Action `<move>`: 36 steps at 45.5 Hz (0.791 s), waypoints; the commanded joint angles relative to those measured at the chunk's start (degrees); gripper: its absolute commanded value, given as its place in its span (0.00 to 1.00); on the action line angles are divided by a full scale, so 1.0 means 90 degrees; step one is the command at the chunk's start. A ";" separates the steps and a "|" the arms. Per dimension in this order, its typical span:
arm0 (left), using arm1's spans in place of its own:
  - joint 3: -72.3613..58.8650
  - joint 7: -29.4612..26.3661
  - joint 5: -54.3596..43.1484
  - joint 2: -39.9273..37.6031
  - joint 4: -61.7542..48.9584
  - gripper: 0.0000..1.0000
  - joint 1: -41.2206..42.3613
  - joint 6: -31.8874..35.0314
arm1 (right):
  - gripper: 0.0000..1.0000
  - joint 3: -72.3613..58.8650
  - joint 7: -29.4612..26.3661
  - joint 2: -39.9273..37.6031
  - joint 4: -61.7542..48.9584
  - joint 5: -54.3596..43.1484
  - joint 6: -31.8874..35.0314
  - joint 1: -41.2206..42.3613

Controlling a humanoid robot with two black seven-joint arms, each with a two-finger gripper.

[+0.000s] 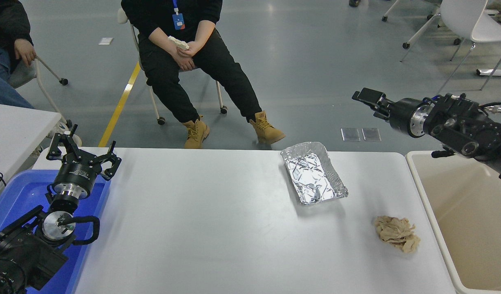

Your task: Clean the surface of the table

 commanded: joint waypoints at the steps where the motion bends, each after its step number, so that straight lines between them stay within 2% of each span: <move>1: 0.0000 0.0002 0.0000 0.0000 -0.0007 1.00 0.0000 0.0000 | 0.98 -0.0520 0.0006 0.0593 -0.0003 -0.1314 0.0129 0.0086; 10: 0.0000 0.0002 0.0000 0.0000 0.0003 1.00 0.0000 0.0000 | 0.97 -0.1418 0.0006 0.1355 -0.0159 -0.1364 0.0022 -0.0109; 20: 0.0000 0.0002 0.0000 0.0000 0.0003 1.00 0.0000 0.0000 | 0.95 -0.1497 0.0006 0.1990 -0.0949 -0.1354 -0.0466 -0.0832; 26: 0.0000 0.0002 0.0000 0.0000 -0.0007 1.00 0.0000 0.0000 | 0.94 -0.1497 -0.0003 0.2166 -0.1457 -0.1354 -0.0837 -0.1164; 36: 0.0000 -0.0008 0.0000 0.0000 0.0003 1.00 0.0000 0.0000 | 0.91 -0.1458 -0.0003 0.2186 -0.2034 -0.1344 -0.0955 -0.1516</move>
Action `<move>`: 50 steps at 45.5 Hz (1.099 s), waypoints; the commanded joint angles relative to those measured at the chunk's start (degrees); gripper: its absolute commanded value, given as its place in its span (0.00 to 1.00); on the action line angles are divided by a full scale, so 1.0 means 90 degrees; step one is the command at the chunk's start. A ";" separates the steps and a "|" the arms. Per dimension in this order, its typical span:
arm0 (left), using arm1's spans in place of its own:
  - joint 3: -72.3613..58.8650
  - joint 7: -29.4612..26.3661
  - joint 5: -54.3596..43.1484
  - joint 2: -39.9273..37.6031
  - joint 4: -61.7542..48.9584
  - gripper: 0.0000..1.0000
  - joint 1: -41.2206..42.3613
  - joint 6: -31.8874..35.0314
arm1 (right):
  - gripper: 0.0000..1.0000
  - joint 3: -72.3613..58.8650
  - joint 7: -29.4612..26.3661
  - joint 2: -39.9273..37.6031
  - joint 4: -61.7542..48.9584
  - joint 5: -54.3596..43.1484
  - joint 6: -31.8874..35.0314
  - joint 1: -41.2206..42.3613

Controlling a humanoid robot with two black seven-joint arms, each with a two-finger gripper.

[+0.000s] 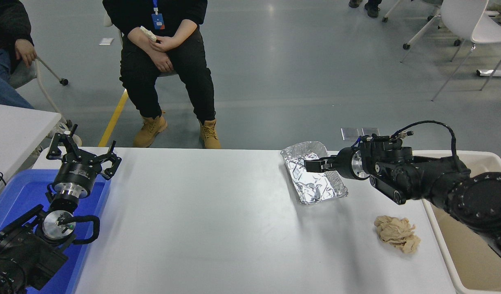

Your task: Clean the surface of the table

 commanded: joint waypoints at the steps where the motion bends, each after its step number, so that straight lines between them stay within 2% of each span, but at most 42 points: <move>1: 0.0000 0.0002 0.0000 0.0000 0.0006 1.00 0.0000 0.0000 | 0.91 -0.0030 0.0000 0.0181 -0.0683 -0.0025 -0.0246 -0.0465; 7: 0.0000 -0.0008 0.0000 0.0000 -0.0004 1.00 0.0000 0.0000 | 0.87 -0.0030 0.0000 0.0172 -0.0800 -0.0025 -0.0256 -0.0601; 19: 0.0000 -0.0008 0.0000 0.0000 -0.0004 1.00 0.0000 0.0000 | 0.86 -0.0039 0.0000 0.0172 -0.1044 -0.0025 -0.0266 -0.0963; 30: 0.0000 0.0002 0.0000 0.0000 0.0006 1.00 0.0000 0.0000 | 0.78 -0.0030 0.0000 0.0181 -0.1044 -0.0016 -0.0422 -0.1148; 39: 0.0000 0.0002 0.0000 0.0000 0.0006 1.00 0.0000 0.0000 | 0.51 -0.0020 0.0009 0.0181 -0.1035 -0.0015 -0.0442 -0.1256; 46: 0.0000 0.0002 0.0000 0.0000 -0.0004 1.00 0.0000 -0.0010 | 0.37 -0.0020 0.0009 0.0181 -0.1034 -0.0015 -0.0451 -0.1305; 50: 0.0000 0.0002 0.0000 0.0000 0.0005 1.00 0.0000 0.0000 | 0.26 -0.0020 0.0009 0.0191 -0.1034 -0.0015 -0.0441 -0.1315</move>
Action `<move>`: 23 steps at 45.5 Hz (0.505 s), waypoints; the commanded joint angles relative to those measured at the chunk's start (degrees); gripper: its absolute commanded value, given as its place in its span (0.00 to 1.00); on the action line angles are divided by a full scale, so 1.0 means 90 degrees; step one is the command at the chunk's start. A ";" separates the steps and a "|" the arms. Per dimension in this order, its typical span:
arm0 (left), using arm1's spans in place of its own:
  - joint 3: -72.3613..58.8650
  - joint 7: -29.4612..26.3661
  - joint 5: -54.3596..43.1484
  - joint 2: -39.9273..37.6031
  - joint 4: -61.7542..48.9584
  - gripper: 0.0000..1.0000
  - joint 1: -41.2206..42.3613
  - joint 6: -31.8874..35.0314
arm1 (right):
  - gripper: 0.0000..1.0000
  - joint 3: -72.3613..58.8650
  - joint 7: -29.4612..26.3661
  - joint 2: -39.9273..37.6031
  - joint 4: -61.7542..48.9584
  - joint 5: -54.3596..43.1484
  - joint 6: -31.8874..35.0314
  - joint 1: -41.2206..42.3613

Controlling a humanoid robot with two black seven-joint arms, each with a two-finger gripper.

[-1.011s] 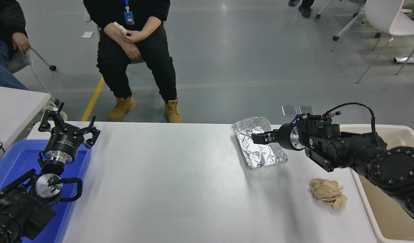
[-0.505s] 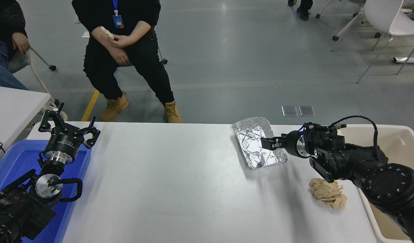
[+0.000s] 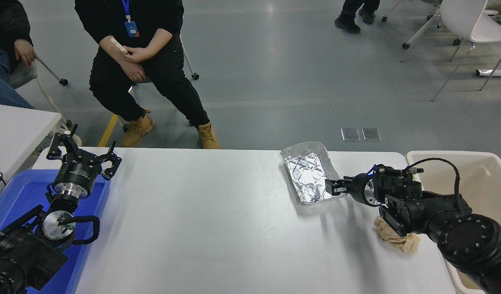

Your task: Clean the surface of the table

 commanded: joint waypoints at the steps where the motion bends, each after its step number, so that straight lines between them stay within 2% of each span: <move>1: 0.0000 0.0001 0.0000 0.0000 0.0004 1.00 0.0000 0.0000 | 0.24 0.0003 0.0012 0.0001 0.0005 0.0001 -0.0013 -0.0096; 10: 0.0000 0.0001 0.0000 0.0000 -0.0006 1.00 0.0000 0.0000 | 0.23 0.0003 0.0100 0.0001 -0.0005 0.0001 -0.0013 -0.0135; 16: 0.0000 0.0001 0.0000 0.0000 0.0004 1.00 0.0000 0.0000 | 0.01 -0.0027 0.0110 0.0001 -0.0005 -0.0009 0.0007 -0.0145; 23: 0.0000 0.0001 0.0000 0.0000 0.0004 1.00 0.0000 0.0000 | 0.00 -0.0027 0.0120 0.0001 -0.0005 -0.0019 0.0036 -0.0145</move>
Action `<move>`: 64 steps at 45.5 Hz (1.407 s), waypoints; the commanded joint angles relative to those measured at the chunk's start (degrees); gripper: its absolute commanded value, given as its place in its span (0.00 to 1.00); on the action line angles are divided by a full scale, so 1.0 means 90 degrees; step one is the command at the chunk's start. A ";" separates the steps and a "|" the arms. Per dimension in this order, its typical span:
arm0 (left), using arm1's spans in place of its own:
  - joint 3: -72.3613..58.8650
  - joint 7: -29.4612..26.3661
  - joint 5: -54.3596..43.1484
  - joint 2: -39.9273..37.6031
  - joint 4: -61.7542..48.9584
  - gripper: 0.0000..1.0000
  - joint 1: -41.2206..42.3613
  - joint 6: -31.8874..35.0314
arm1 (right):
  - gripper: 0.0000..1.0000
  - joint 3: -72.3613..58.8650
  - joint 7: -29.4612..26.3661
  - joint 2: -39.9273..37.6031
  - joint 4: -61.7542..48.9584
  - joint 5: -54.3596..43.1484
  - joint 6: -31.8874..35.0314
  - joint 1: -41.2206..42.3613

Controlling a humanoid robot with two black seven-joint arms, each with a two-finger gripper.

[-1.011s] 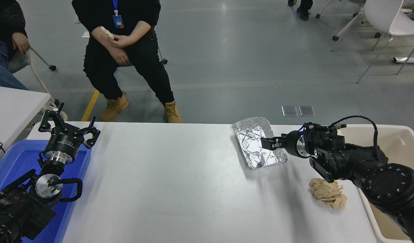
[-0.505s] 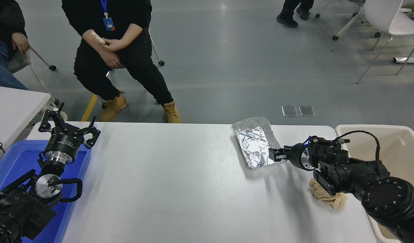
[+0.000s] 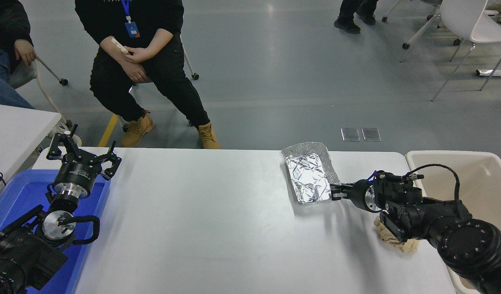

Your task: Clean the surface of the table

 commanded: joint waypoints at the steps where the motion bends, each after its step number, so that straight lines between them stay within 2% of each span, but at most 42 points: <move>1: 0.0000 -0.0001 0.0000 0.0000 0.0004 1.00 0.0000 0.0000 | 0.00 -0.0011 0.0029 0.0000 -0.0001 -0.0011 0.0032 -0.0019; 16: 0.0000 -0.0001 0.0000 0.0000 -0.0006 1.00 0.0000 0.0000 | 0.00 0.0096 0.0176 -0.0030 -0.0020 0.0204 -0.0007 0.0050; 26: 0.0000 -0.0011 0.0000 0.0000 0.0004 1.00 0.0000 0.0000 | 0.00 0.0350 0.0263 -0.0098 0.0067 0.1316 0.0149 0.0489; 46: 0.0000 -0.0011 0.0000 0.0000 -0.0006 1.00 0.0000 0.0000 | 0.00 0.0379 0.0586 -0.0957 0.0116 0.1601 0.0813 0.1368; 56: 0.0000 -0.0001 0.0000 0.0000 0.0004 1.00 0.0000 0.0000 | 0.00 0.0750 0.0595 -0.1523 0.0224 0.2166 0.1438 0.1895; 64: 0.0000 -0.0001 0.0000 0.0000 0.0004 1.00 0.0000 0.0000 | 0.00 0.0887 0.0595 -0.1914 0.0214 0.2284 0.1643 0.2149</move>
